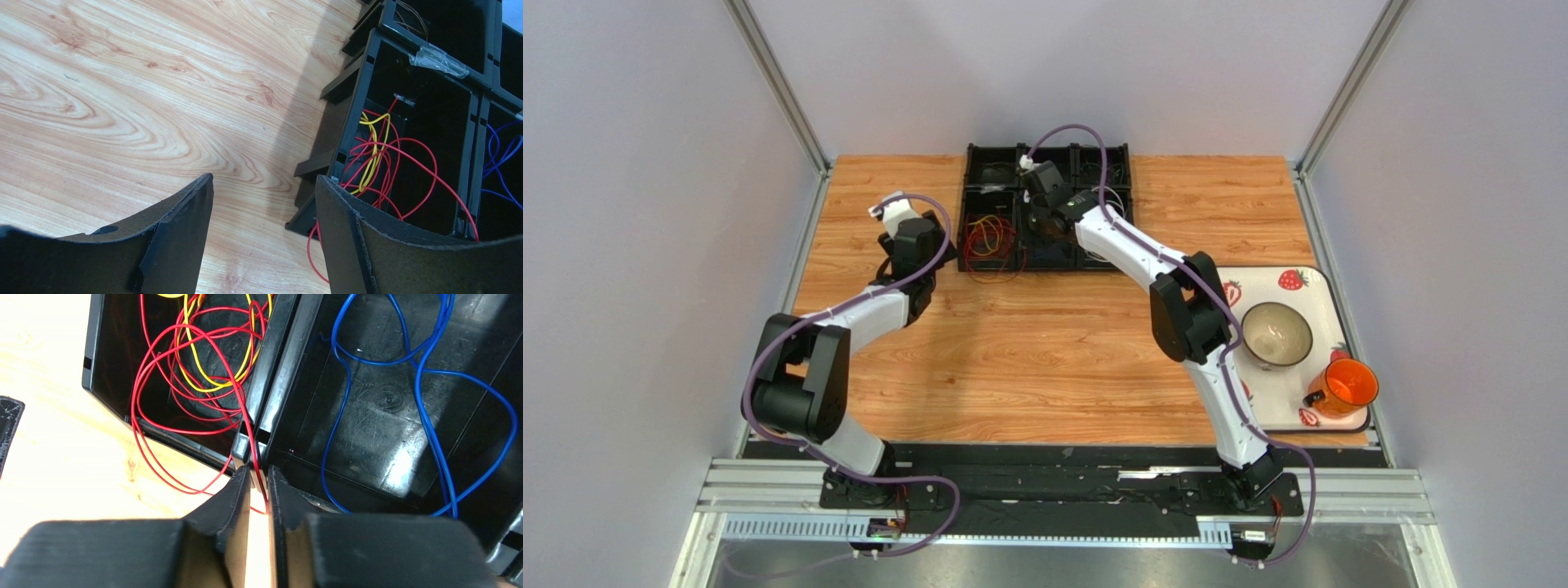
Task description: Untangle the cables
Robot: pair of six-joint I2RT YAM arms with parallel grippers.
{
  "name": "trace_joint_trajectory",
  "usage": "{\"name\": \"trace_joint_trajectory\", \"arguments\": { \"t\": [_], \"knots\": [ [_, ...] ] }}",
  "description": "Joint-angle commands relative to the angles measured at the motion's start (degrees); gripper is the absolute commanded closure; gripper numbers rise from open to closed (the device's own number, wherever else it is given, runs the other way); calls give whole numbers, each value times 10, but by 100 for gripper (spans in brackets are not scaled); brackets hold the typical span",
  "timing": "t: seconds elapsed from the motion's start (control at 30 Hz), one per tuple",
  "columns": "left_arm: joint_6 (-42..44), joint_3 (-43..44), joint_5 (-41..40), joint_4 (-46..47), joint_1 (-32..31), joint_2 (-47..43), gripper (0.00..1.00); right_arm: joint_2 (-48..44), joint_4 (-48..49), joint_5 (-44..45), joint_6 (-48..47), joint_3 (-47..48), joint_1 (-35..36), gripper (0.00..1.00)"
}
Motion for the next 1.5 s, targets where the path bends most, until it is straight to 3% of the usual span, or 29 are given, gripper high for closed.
{"name": "trace_joint_trajectory", "arguments": {
  "t": [0.0,0.17,0.27,0.33,0.5,0.67,0.93,1.1,1.47],
  "knots": [
    [2,23,3,3,2,0,30,-30,-39,7,-11,42,4,87],
    [2,23,3,3,2,2,30,-23,-73,14,-17,69,11,88],
    [1,23,4,3,2,1,30,-23,-79,15,-17,83,14,100],
    [1,23,4,2,2,1,30,-20,-73,8,-11,93,13,100],
    [1,22,3,3,2,0,30,1,-1,-24,-8,123,15,100],
    [1,22,3,2,2,1,30,37,73,23,-27,187,15,100],
    [1,27,5,3,2,4,30,93,216,99,-40,185,22,100],
    [4,27,3,2,2,5,30,120,227,132,-68,172,30,100],
    [4,30,3,1,2,7,30,69,215,133,-71,78,33,100]
  ]
}}
